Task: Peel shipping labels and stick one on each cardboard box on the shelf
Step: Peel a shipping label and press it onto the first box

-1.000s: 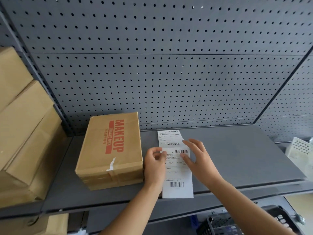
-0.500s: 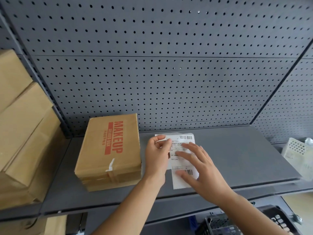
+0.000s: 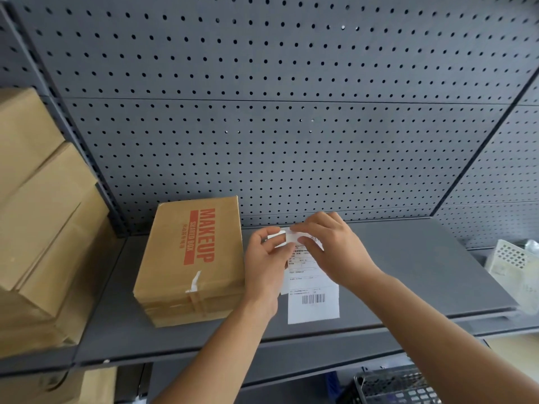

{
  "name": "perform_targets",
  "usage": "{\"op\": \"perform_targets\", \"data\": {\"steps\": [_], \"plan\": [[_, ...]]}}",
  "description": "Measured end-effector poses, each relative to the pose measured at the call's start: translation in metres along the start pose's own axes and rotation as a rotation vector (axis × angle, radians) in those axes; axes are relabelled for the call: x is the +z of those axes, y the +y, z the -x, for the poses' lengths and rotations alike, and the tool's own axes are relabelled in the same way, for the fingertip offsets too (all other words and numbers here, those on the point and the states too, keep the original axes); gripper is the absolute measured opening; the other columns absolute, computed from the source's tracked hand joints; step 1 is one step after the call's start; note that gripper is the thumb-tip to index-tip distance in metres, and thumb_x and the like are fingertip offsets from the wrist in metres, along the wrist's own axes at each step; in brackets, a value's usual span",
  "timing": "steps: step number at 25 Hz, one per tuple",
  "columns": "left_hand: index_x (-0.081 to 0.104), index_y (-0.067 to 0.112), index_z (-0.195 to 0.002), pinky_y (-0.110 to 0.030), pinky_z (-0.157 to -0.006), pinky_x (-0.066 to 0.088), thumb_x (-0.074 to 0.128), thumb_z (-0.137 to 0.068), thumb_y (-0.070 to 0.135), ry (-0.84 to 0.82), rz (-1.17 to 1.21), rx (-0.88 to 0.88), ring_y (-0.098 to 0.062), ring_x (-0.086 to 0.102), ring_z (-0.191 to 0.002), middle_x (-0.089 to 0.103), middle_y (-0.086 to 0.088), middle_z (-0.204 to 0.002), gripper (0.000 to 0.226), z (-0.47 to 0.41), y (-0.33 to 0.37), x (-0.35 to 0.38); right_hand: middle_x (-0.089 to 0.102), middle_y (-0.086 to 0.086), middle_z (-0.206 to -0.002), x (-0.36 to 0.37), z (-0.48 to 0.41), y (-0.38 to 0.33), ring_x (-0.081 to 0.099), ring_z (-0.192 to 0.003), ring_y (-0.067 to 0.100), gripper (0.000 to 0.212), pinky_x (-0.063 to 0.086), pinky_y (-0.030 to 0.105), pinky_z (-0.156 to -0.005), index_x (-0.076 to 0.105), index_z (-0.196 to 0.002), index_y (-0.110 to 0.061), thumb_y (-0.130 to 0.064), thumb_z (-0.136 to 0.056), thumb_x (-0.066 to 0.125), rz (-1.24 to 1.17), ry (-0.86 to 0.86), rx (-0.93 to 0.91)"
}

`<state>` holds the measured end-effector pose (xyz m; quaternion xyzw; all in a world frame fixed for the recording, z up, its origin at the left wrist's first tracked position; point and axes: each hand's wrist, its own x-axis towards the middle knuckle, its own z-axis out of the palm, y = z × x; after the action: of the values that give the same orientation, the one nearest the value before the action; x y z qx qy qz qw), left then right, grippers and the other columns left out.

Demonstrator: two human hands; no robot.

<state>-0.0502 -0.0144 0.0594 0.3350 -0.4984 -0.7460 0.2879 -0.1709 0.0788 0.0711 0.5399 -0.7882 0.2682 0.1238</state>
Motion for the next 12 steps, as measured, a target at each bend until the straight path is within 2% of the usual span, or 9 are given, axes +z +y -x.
{"op": "perform_targets", "data": {"steps": [5,9,12], "plan": [[0.061,0.017,-0.112,-0.032,-0.078,0.053,0.068,-0.092,0.002,0.011,0.032,-0.007,-0.019,0.068,-0.084,0.080,0.002,-0.092,0.026,0.002,0.006,-0.001,0.062,-0.007,-0.101,0.002,-0.004,-0.003,0.056,-0.092,0.020,0.024,0.043,0.027,-0.071,0.072,-0.113,-0.028,-0.017,-0.092,0.068,0.008,0.004,-0.025],[0.065,0.016,-0.111,-0.037,-0.088,0.058,0.070,-0.092,0.007,0.044,0.078,-0.033,-0.029,0.074,-0.098,0.077,-0.012,-0.104,0.022,0.003,0.013,0.000,0.063,-0.007,-0.099,0.000,-0.002,-0.005,0.057,-0.090,0.019,0.021,0.044,0.026,-0.070,0.073,-0.111,-0.028,-0.020,-0.092,0.069,0.023,0.031,-0.049],[0.065,0.013,-0.110,-0.028,-0.079,0.060,0.069,-0.092,0.006,0.024,0.161,-0.083,-0.021,0.075,-0.088,0.076,-0.017,-0.107,0.020,0.003,0.018,0.002,0.063,-0.006,-0.098,-0.002,-0.003,-0.007,0.058,-0.088,0.020,0.018,0.044,0.027,-0.069,0.074,-0.107,-0.027,-0.021,-0.090,0.069,0.038,0.054,-0.063]]}}
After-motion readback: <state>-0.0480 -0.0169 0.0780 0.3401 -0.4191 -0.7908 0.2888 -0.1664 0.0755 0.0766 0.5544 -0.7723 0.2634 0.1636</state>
